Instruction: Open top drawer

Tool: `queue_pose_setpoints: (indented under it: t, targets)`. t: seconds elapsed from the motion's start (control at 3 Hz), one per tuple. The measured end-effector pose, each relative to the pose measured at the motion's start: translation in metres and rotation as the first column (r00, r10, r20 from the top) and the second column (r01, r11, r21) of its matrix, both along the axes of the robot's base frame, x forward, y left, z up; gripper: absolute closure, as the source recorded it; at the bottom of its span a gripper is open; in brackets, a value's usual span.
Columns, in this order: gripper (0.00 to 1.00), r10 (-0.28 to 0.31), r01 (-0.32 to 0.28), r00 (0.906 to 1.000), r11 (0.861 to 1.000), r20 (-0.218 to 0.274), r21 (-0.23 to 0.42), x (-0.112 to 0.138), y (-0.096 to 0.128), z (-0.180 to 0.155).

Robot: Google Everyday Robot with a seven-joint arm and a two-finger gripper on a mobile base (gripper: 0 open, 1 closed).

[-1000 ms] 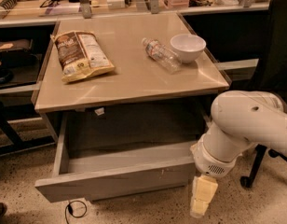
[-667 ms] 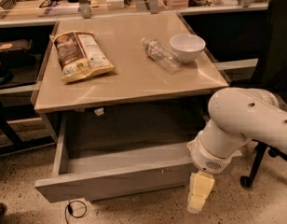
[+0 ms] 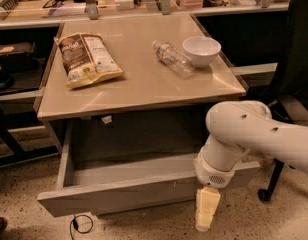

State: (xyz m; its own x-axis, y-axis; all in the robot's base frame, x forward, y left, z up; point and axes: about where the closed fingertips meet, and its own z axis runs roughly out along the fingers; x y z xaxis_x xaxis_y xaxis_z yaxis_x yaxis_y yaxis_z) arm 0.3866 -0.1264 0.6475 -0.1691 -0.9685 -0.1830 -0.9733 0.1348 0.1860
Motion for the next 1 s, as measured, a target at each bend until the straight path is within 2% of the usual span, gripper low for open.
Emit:
queue_pose_setpoints:
  t: [0.33, 0.67, 1.0]
  targets:
    - [0.00, 0.012, -0.013, 0.9994, 1.000, -0.033, -0.025, -0.016, -0.008, -0.005]
    - [0.00, 0.012, -0.013, 0.9994, 1.000, -0.033, -0.025, -0.016, -0.008, -0.001]
    - [0.00, -0.030, 0.029, 0.9981, 0.999, -0.054, -0.026, -0.039, -0.024, 0.012]
